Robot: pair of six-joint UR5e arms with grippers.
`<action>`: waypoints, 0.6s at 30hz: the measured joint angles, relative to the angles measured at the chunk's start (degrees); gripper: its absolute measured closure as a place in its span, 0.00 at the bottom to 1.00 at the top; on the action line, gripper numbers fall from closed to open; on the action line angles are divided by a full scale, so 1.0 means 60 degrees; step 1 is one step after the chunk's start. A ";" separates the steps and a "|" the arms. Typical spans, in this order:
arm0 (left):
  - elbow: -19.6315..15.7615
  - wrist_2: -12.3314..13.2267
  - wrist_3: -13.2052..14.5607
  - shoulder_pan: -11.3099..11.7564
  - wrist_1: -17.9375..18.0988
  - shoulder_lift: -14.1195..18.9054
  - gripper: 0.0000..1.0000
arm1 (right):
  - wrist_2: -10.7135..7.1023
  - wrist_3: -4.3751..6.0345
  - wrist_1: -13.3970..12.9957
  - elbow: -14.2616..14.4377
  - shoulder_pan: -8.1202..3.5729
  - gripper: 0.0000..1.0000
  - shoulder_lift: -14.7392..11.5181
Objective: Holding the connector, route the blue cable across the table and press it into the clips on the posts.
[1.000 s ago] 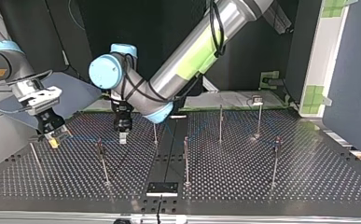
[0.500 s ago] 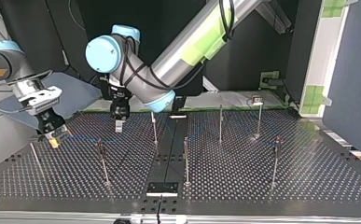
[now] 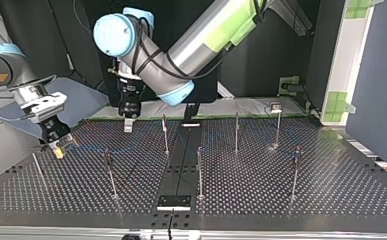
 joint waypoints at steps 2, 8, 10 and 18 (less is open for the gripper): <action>-0.0146 0.0019 0.0051 -0.0008 0.0144 0.0143 0.00 | 0.0000 0.0000 0.0000 0.0000 0.0011 1.00 0.0000; -0.0696 0.0071 0.0233 -0.0027 0.0691 0.0693 0.00 | -0.0001 0.0017 0.0008 0.0000 0.0021 1.00 0.0001; -0.0913 -0.0018 0.0261 -0.0027 0.0912 0.0913 0.00 | 0.0000 0.0023 0.0011 0.0000 0.0027 1.00 0.0002; -0.1692 -0.0037 0.0258 0.0023 0.1693 0.1690 0.00 | 0.0000 0.0046 0.0015 0.0001 0.0063 1.00 0.0009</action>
